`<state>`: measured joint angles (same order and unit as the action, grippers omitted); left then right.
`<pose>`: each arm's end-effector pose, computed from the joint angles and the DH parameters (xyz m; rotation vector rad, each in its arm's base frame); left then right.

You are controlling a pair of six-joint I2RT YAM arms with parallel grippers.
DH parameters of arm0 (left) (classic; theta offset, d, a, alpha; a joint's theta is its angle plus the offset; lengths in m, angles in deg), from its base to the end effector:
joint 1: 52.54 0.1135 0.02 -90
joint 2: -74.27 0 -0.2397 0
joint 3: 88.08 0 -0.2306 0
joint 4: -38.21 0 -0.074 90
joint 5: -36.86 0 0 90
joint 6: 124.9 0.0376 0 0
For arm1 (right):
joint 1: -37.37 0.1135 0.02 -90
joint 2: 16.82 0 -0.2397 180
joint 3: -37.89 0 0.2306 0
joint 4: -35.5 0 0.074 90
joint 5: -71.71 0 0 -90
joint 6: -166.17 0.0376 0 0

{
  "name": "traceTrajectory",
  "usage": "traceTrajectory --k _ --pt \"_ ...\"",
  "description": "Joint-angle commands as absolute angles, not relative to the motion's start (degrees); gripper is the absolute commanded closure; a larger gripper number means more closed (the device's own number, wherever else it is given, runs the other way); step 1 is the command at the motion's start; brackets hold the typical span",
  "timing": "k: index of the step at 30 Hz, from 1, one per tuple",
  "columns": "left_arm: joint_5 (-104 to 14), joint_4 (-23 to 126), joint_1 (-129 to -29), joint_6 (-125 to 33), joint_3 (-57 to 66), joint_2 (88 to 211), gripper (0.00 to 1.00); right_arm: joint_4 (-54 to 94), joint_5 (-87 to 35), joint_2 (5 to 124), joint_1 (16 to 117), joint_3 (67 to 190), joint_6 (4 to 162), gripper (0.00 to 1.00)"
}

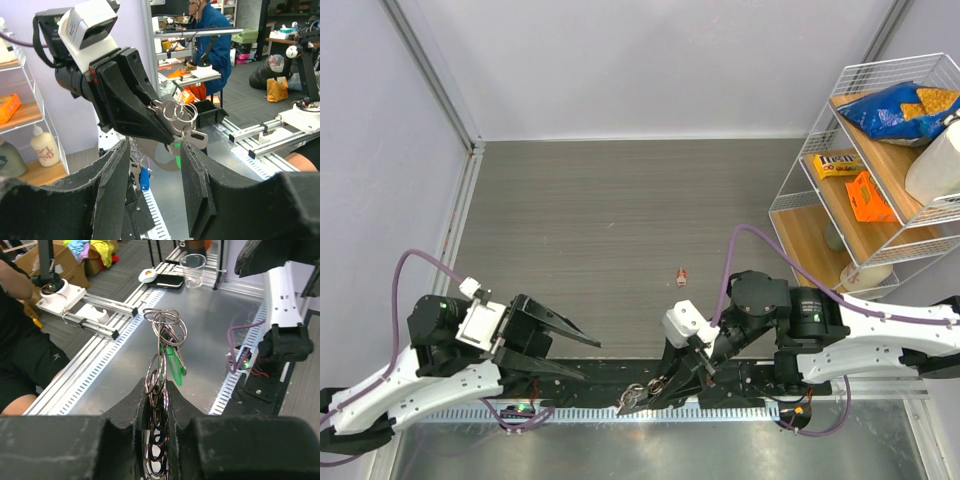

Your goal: Put the keys on the keyring

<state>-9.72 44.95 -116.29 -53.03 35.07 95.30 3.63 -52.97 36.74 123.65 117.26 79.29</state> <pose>0.0086 -0.0758 0.3837 1.1615 0.7569 -1.6244 -0.0091 0.1905 0.3957 -1.6478 1.0592 1.6117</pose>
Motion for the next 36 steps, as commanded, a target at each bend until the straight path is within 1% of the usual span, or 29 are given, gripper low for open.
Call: traceTrajectory --k 1,7,16,19,25,36 --pt "-4.36 37.66 -116.26 -50.63 31.85 98.34 0.50 9.52 -58.54 37.93 123.86 120.73 82.50 0.94" --pt "-0.93 31.59 -116.26 -50.02 31.67 101.24 0.51 12.07 -59.34 39.60 123.86 121.79 85.57 0.94" --pt "-0.41 27.11 -116.26 -47.55 32.90 102.39 0.53 19.54 -57.49 41.53 123.51 121.61 91.81 0.94" --pt "0.39 25.96 -116.26 -47.82 32.73 103.09 0.53 20.07 -57.32 42.68 123.51 122.14 93.22 0.94" --pt "1.18 24.11 -116.26 -48.25 32.90 103.71 0.53 25.60 -57.14 44.43 123.24 122.76 95.42 0.94" --pt "1.27 22.71 -116.26 -48.43 33.60 103.27 0.54 27.10 -57.49 46.99 122.98 124.78 96.48 0.94"
